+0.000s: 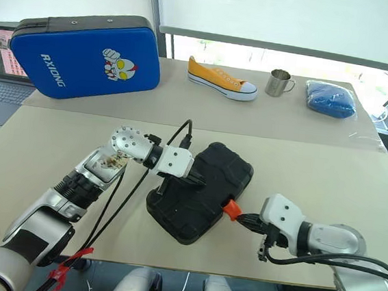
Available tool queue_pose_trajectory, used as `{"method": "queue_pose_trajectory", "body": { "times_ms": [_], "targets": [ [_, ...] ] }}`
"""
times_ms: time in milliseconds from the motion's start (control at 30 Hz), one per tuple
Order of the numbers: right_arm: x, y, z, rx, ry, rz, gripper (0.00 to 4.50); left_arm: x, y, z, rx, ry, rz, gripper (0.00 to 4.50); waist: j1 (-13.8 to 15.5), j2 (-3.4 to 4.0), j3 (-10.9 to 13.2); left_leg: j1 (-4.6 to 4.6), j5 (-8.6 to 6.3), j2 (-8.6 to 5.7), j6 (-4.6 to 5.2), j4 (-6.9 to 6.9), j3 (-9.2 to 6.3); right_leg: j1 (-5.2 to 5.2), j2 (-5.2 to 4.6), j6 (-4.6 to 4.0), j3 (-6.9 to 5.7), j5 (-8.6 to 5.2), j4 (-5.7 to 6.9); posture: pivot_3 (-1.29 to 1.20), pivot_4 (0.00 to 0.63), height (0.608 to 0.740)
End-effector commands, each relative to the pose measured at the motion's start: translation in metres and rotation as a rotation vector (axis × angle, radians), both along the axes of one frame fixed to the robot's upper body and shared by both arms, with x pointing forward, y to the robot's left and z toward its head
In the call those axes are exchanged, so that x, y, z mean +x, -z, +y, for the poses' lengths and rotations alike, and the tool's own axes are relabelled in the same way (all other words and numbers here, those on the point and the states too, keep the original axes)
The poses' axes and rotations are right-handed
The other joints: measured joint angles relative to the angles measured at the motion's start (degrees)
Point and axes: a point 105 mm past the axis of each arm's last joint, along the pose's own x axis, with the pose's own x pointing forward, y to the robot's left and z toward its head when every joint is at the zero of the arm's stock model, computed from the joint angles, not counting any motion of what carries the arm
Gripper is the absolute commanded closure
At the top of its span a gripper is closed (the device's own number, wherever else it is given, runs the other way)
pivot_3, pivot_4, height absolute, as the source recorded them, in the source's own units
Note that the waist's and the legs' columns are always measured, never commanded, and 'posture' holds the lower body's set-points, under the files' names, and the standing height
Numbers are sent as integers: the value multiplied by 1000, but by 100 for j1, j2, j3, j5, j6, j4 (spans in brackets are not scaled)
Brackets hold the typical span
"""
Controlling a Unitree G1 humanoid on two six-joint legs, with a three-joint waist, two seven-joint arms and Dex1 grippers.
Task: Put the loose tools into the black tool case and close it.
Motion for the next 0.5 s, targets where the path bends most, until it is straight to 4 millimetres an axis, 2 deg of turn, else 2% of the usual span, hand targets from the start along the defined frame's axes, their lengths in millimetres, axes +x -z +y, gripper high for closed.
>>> {"method": "queue_pose_trajectory", "body": {
  "times_ms": [33,333,500],
  "targets": [
    [6,2,4,-9,6,-28,4500,-1,20,8,67,-30,54,4367,-1,1,0,0,0,0,0,0,-1,0,0,0,0,0,1,0,150,740],
    [17,22,12,-1,24,-17,4500,-3,15,6,35,-37,58,4367,-3,1,0,0,0,0,0,-1,-3,-2,0,0,0,0,2,0,150,740],
    [22,19,22,42,19,-28,4500,-3,13,6,32,-39,57,4367,-3,1,0,-1,0,0,0,-2,-3,-2,1,0,0,0,1,0,150,740]
  ]
}}
